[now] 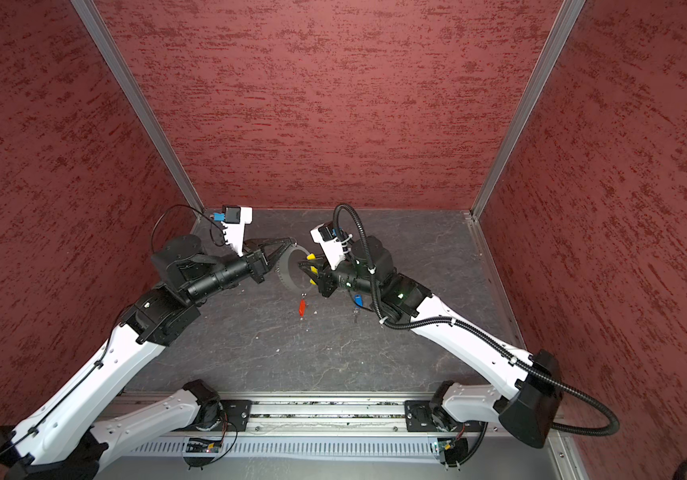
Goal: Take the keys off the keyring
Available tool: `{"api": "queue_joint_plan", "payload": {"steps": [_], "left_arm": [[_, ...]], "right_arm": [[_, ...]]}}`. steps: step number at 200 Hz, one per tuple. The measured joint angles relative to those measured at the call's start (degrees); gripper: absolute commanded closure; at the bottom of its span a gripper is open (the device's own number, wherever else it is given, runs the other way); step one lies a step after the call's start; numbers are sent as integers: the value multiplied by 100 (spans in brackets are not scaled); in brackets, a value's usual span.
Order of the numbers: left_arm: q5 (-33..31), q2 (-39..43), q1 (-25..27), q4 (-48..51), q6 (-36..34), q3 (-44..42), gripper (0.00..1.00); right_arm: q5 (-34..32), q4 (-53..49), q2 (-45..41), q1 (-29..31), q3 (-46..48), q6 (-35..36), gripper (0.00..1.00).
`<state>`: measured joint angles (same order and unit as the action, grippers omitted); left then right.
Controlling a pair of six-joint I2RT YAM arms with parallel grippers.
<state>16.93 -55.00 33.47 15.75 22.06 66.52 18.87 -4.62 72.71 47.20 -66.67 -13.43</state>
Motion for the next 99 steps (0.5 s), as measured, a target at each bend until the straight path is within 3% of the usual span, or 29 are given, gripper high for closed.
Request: {"api": "queue_joint_plan", "payload": {"steps": [11,23,55,99], "left_arm": [[50,-7,-9,42,-50,15,45],[144,20,-42,81,-127,20,35],[905,216,-533,203,-271,-28,29],[2675,170,-1458,-28,11,-407,26]], "right_arm": [[146,-44,0,-55,-31,13,97],[343,-131,-7,-234,-48,37,100],[1154,-426,-44,-855,-181,85,100],[2750,-315,-157,-1530,-229,-149,100]]}}
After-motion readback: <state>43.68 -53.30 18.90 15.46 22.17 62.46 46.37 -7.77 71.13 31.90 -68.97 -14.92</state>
